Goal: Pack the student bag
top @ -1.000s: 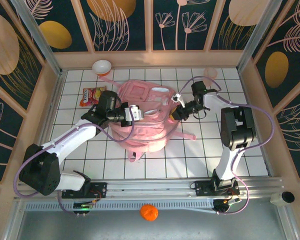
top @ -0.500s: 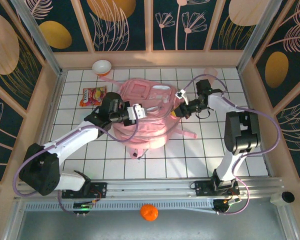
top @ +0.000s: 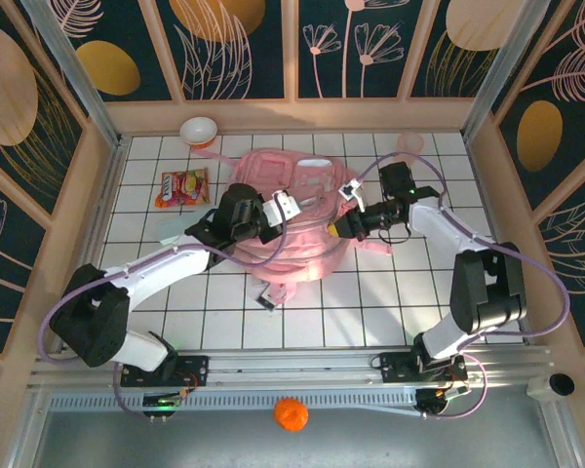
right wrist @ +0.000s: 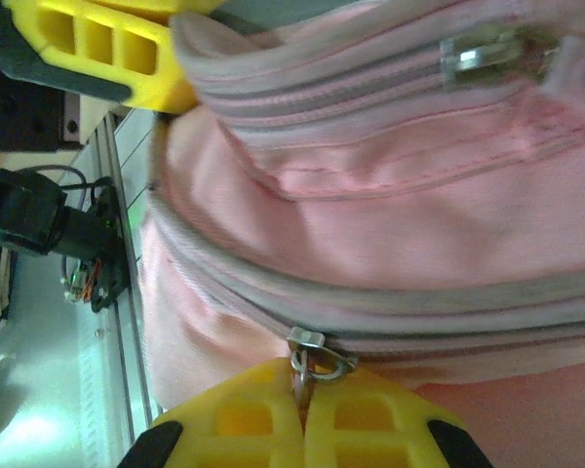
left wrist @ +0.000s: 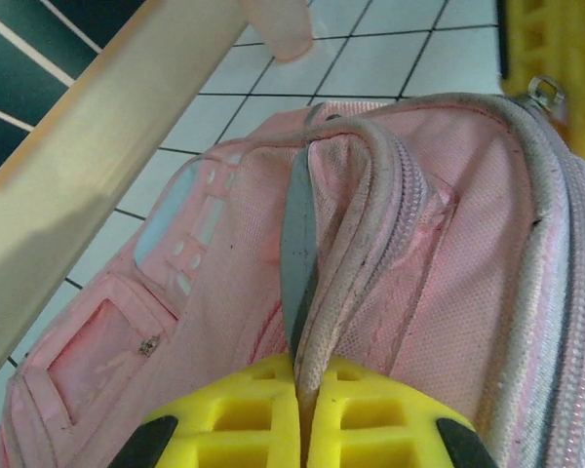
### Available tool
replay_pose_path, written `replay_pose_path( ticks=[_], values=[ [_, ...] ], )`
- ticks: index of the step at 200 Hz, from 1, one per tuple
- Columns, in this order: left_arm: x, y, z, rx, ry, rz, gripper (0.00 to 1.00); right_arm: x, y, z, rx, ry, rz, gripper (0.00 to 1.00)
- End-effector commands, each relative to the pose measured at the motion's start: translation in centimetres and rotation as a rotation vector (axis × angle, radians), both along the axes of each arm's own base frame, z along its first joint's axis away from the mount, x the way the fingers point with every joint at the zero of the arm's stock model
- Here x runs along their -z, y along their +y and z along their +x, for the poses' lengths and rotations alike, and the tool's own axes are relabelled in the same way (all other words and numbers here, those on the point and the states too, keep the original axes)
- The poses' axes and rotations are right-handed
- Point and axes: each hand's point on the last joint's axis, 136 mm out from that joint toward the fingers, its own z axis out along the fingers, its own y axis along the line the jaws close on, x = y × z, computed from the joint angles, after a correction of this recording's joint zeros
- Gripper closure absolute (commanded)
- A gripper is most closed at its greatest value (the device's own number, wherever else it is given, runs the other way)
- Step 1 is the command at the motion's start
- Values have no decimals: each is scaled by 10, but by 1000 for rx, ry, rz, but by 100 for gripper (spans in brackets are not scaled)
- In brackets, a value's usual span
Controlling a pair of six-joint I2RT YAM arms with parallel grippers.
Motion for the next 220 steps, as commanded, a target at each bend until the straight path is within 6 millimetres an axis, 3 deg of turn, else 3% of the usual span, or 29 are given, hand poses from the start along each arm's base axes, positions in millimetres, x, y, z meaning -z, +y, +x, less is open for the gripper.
replay_pose_path(
  ticks=[1,9,76,108,145,163,181,200,220],
  values=[
    [-42,4,34,-218,-54,-170,100,-21,12,-20,19,66,58,100],
    [-58,-1,37,-235,-61,-217,100,-23,13,-21,43,78,57,100],
    [-81,-34,47,-339,56,-417,100,-62,22,-32,243,114,79,100],
    [-96,-51,55,-358,114,-497,100,-63,21,-32,371,203,69,100],
    [-80,-55,57,-367,115,-430,100,-46,17,-38,478,377,17,100],
    [-66,-44,54,-369,68,-319,100,-34,-3,-36,542,431,-51,100],
    [-49,-30,51,-367,7,-169,100,-37,-14,-31,561,474,-49,100],
    [-32,-20,47,-353,-28,-50,100,-46,-7,-32,526,501,-21,100],
    [-26,-21,42,-330,-11,-37,100,-44,6,-38,484,548,-12,100]
  ],
)
